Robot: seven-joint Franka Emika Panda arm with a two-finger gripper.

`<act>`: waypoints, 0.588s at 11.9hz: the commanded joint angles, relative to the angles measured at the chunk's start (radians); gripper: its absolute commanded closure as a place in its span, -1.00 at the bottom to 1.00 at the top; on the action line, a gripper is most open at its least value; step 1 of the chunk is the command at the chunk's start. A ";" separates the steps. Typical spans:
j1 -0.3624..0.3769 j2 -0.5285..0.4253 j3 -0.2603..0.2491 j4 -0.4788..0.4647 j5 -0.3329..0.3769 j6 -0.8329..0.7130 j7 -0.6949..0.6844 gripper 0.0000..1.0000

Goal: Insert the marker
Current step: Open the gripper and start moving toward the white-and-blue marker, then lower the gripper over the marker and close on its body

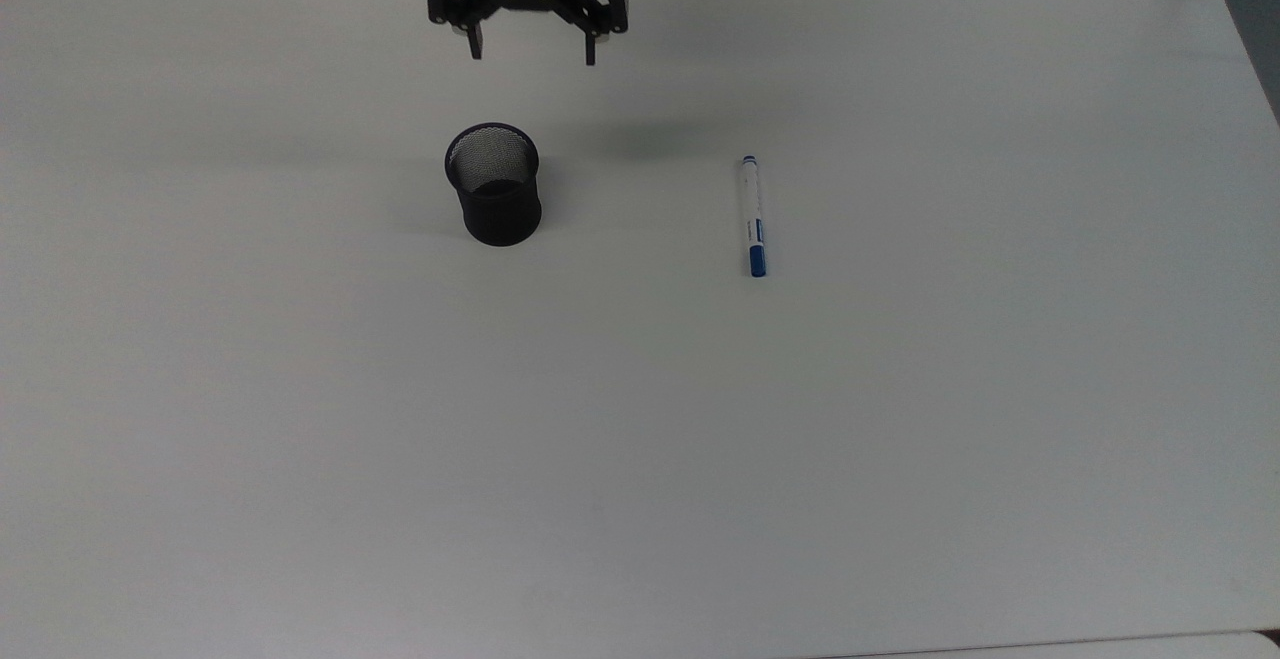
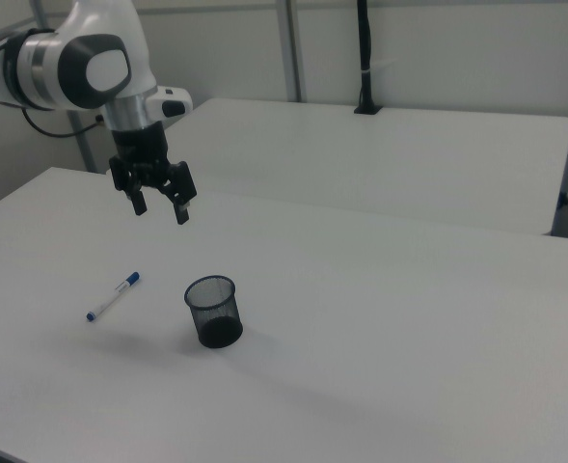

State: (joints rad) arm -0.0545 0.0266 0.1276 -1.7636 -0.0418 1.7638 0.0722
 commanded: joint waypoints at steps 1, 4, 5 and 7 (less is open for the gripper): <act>0.076 0.079 -0.002 0.009 -0.006 0.045 -0.012 -1.00; 0.163 0.169 -0.002 0.007 -0.007 0.110 0.000 -1.00; 0.191 0.200 -0.002 0.007 -0.007 0.140 0.001 -1.00; 0.244 0.268 -0.002 0.009 -0.007 0.221 0.062 -1.00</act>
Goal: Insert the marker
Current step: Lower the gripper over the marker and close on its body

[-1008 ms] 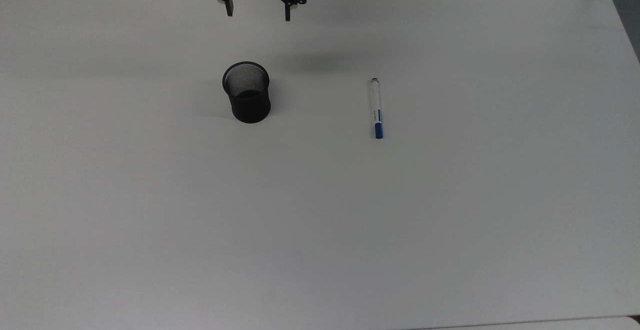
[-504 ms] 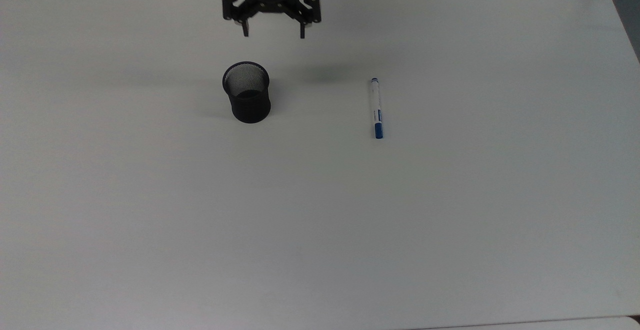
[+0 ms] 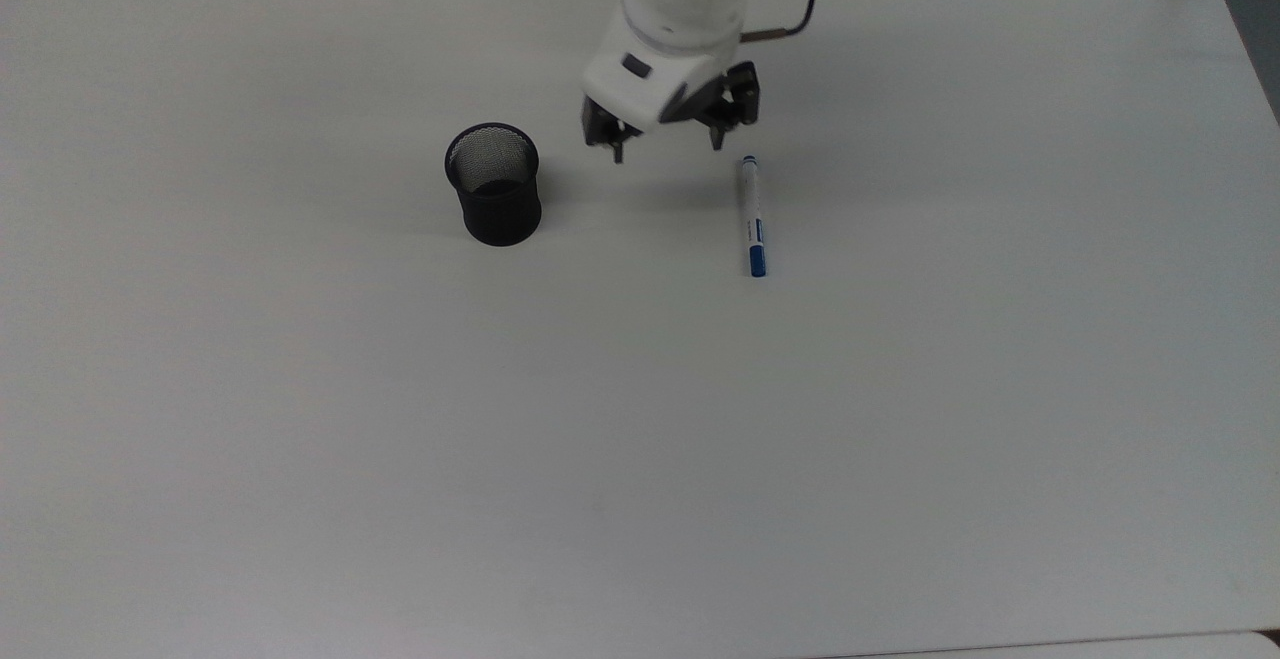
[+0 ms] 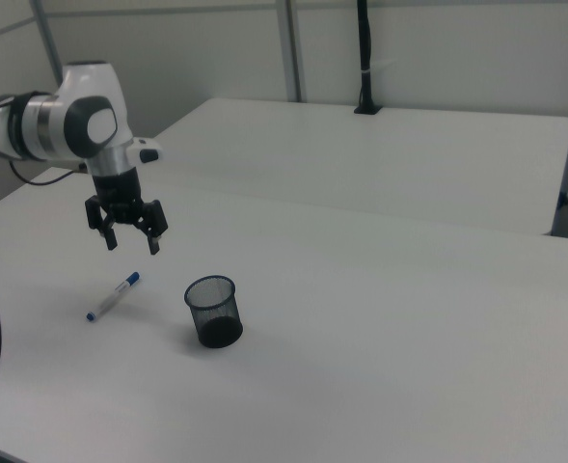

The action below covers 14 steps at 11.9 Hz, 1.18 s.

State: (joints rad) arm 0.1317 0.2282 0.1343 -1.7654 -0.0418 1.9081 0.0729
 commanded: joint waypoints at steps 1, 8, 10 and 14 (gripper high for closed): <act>0.077 0.097 -0.008 0.011 -0.009 0.119 0.120 -1.00; 0.170 0.227 -0.010 0.012 -0.127 0.282 0.392 -0.42; 0.169 0.244 -0.010 0.012 -0.132 0.296 0.389 0.10; 0.161 0.241 -0.013 0.015 -0.127 0.298 0.392 1.00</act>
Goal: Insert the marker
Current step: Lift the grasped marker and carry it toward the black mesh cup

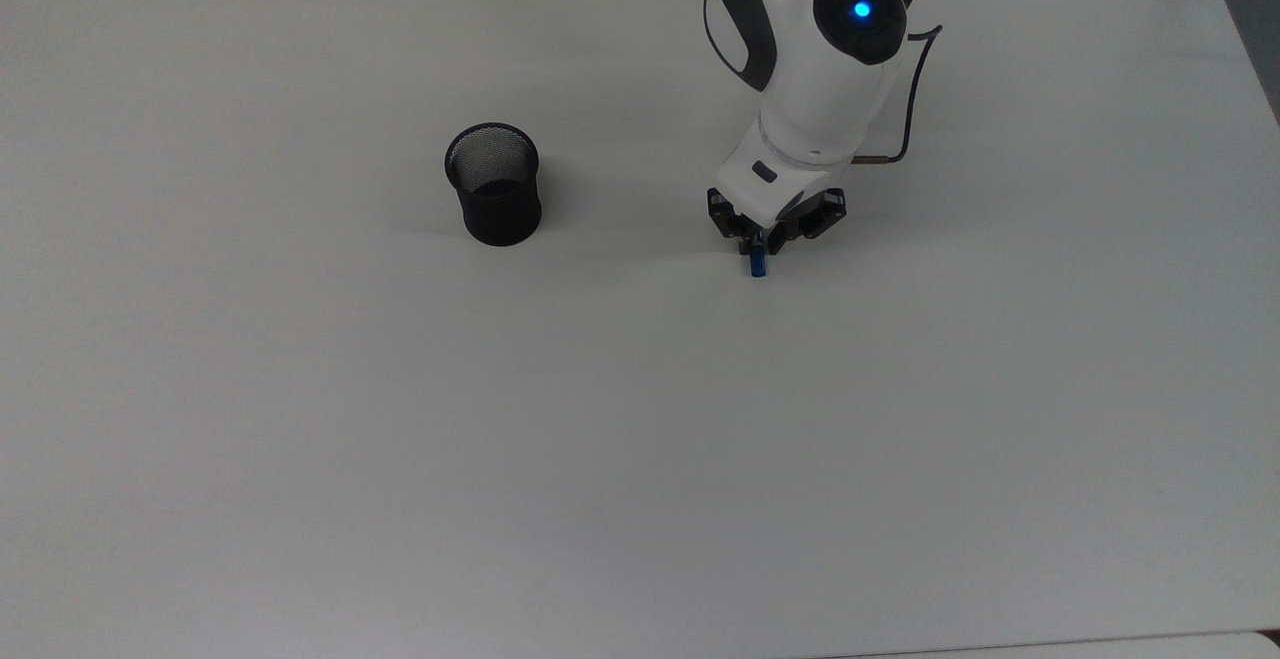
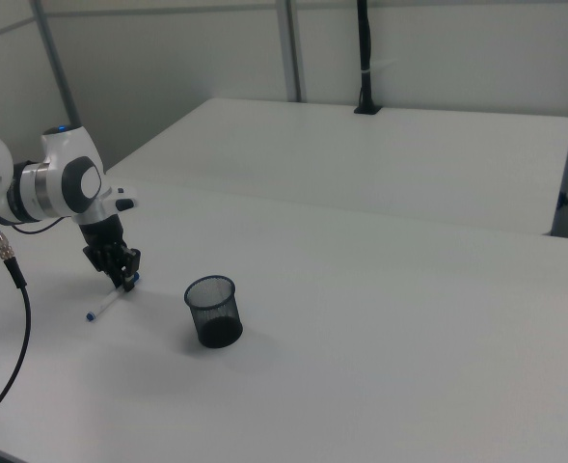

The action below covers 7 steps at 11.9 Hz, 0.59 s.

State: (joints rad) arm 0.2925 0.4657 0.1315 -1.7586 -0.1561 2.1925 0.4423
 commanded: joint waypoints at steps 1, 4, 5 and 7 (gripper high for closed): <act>-0.003 -0.010 -0.018 0.011 -0.014 0.012 0.022 1.00; -0.100 -0.109 -0.021 0.056 -0.017 0.003 0.018 1.00; -0.152 -0.157 -0.021 0.054 -0.020 0.001 0.015 1.00; -0.241 -0.226 -0.020 0.045 -0.020 -0.003 0.012 1.00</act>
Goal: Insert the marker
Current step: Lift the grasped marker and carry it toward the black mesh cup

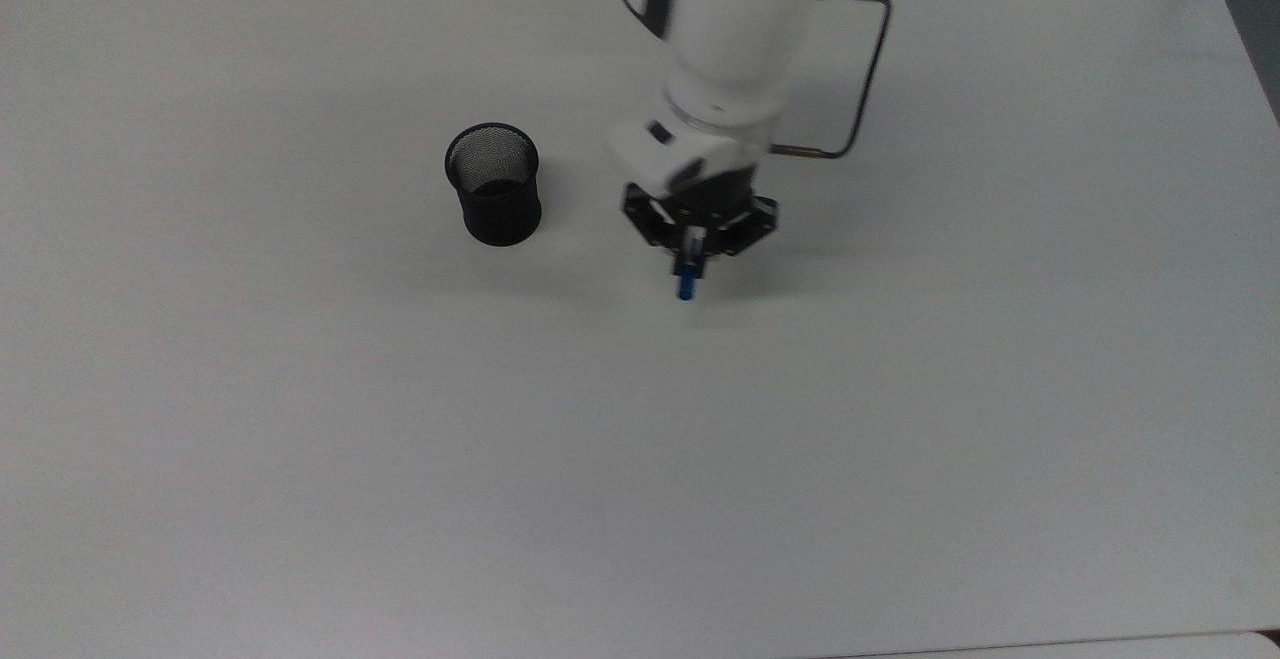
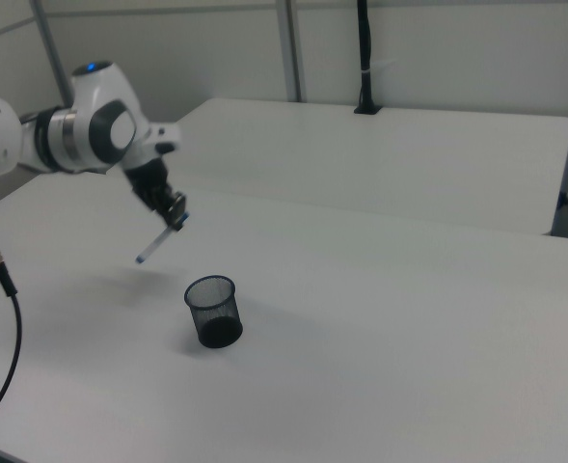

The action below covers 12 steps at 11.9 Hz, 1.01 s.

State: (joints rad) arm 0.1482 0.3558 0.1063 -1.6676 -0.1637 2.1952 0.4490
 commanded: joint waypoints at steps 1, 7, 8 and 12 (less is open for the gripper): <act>-0.155 -0.147 0.006 -0.056 -0.014 -0.006 0.005 1.00; -0.245 -0.247 -0.060 -0.262 -0.072 0.137 -0.161 1.00; -0.245 -0.259 -0.062 -0.299 -0.072 0.173 -0.161 1.00; -0.230 -0.287 -0.059 -0.362 -0.074 0.173 -0.159 0.98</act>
State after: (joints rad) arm -0.0945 0.1368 0.0549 -1.9417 -0.2212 2.3406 0.3023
